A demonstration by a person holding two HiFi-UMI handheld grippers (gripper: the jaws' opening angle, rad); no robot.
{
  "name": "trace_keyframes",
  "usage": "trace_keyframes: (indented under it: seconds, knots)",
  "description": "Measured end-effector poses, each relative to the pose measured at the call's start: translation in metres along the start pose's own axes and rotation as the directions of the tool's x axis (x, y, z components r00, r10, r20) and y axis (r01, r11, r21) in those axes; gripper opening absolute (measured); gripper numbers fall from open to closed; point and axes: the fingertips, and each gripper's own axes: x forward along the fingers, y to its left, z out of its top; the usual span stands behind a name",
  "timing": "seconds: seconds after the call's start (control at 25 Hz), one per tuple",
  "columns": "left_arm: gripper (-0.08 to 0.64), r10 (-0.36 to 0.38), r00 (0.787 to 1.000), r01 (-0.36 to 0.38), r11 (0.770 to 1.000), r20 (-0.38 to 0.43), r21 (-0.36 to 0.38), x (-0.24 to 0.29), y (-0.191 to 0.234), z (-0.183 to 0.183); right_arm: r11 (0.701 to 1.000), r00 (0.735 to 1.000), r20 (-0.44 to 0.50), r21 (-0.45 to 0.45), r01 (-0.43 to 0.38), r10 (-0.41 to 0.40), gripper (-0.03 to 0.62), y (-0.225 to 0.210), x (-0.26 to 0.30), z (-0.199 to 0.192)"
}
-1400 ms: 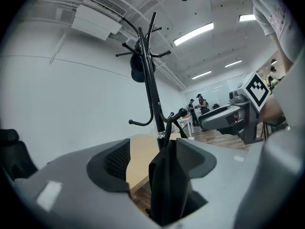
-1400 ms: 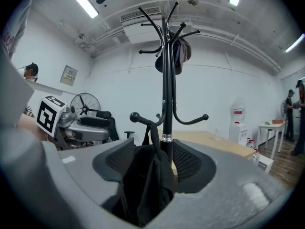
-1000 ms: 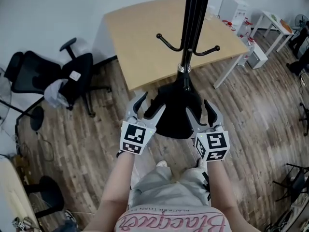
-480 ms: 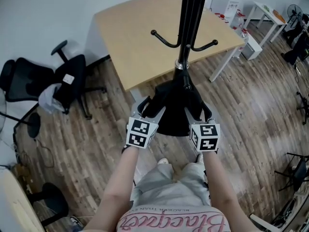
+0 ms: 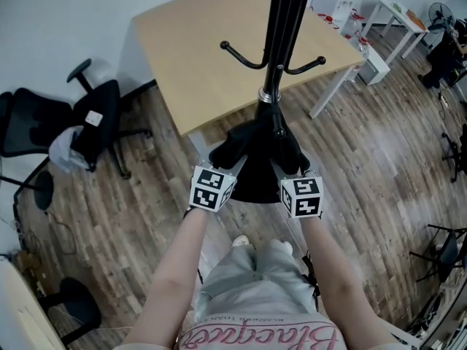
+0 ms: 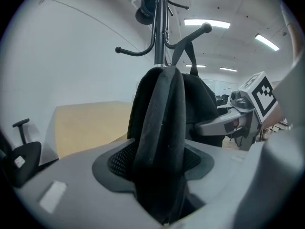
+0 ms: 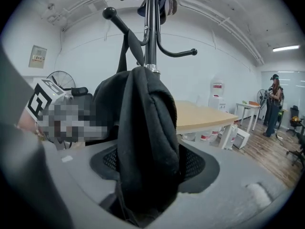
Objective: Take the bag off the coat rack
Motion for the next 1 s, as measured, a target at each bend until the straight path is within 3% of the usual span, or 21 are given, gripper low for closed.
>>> trace_keyframes:
  seconds: [0.08, 0.16, 0.36, 0.48, 1.0]
  knots:
    - [0.234, -0.002, 1.0, 0.002, 1.0, 0.005, 0.002, 0.003, 0.001, -0.001, 1.0, 1.0, -0.017, -0.007, -0.014, 0.013, 0.279, -0.003, 0.002, -0.005]
    - [0.197, 0.007, 1.0, -0.006, 1.0, 0.02, -0.013, 0.004, 0.004, 0.0, 1.0, 1.0, -0.012, 0.01, -0.005, 0.005, 0.185, -0.01, 0.001, -0.006]
    - [0.132, -0.004, 0.997, 0.016, 0.989, 0.078, -0.15, -0.001, 0.014, 0.002, 0.997, 0.999, -0.001, 0.063, -0.032, 0.033, 0.101, -0.012, -0.001, -0.004]
    - [0.12, -0.006, 0.995, 0.027, 0.974, 0.095, -0.224, -0.004, 0.019, 0.005, 0.996, 0.999, -0.01, 0.071, -0.048, 0.049, 0.091, -0.011, -0.002, -0.002]
    - [0.104, 0.063, 0.992, -0.029, 0.956, 0.108, -0.291, -0.044, 0.003, 0.009, 0.992, 0.993, -0.031, 0.058, -0.108, 0.11, 0.081, 0.006, -0.03, 0.001]
